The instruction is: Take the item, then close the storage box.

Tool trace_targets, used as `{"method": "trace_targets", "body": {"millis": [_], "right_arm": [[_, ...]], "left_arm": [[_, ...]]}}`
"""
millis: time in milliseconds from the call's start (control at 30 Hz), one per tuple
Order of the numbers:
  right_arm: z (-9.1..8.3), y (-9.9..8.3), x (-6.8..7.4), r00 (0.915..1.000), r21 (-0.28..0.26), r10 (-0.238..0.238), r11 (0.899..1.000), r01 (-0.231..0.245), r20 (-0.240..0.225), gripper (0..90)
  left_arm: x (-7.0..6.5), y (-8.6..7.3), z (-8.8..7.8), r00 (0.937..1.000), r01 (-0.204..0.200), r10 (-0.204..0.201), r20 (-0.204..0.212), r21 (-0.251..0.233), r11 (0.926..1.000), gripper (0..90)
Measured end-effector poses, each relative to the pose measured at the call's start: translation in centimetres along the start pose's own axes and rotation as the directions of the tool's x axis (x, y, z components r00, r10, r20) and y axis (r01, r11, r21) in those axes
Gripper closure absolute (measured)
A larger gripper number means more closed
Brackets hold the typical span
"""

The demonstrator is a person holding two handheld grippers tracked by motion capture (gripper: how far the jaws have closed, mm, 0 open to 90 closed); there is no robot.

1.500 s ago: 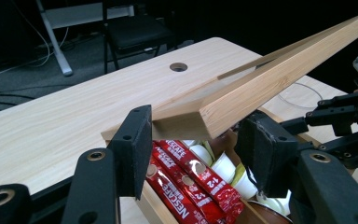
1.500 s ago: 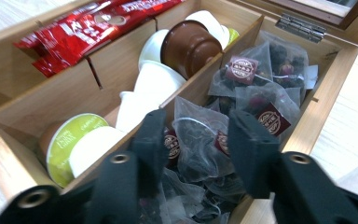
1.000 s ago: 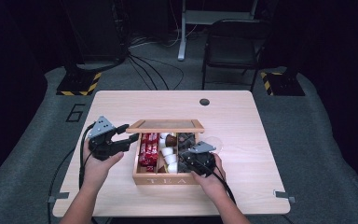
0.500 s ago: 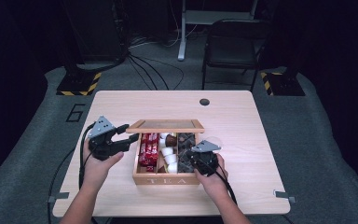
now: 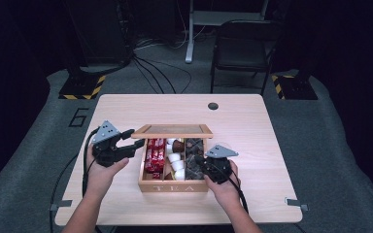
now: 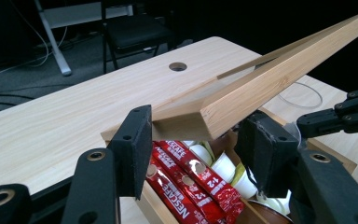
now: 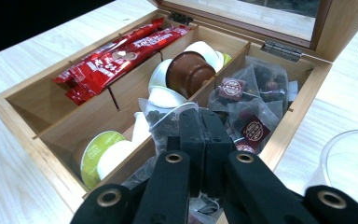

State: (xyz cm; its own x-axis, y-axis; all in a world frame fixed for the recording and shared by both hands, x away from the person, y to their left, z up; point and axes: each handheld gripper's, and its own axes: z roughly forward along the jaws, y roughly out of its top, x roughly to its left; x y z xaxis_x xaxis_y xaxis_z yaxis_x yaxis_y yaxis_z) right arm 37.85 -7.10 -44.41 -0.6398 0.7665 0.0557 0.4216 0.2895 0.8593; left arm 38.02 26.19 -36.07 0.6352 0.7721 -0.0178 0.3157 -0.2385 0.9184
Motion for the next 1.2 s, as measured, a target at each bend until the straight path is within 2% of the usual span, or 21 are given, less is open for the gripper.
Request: {"method": "trace_targets", "body": {"millis": [267,533,967,1200], "right_arm": [[-0.5,0.4,-0.1,0.9999,-0.009,0.001,1.000,-0.001,-0.013,89.5],[-0.9,0.9,-0.2,0.9982,0.001,0.023,1.000,-0.023,-0.055,89.4],[-2.4,1.4,-0.7,0.9980,-0.027,0.031,0.999,-0.032,-0.056,89.7],[-3.4,2.0,-0.6,0.9988,-0.052,0.003,0.999,-0.006,-0.048,89.8]], "left_arm": [[0.0,0.0,0.0,1.0000,-0.001,0.001,0.001,0.003,1.0000,46.0],[0.0,-0.1,0.2,1.0000,-0.002,0.002,-0.004,0.004,1.0000,46.0],[0.0,-0.1,0.1,0.9999,-0.010,0.010,-0.007,0.005,0.9999,46.2],[0.0,-0.1,0.2,0.9999,-0.008,0.008,-0.007,0.002,1.0000,46.2]]}}
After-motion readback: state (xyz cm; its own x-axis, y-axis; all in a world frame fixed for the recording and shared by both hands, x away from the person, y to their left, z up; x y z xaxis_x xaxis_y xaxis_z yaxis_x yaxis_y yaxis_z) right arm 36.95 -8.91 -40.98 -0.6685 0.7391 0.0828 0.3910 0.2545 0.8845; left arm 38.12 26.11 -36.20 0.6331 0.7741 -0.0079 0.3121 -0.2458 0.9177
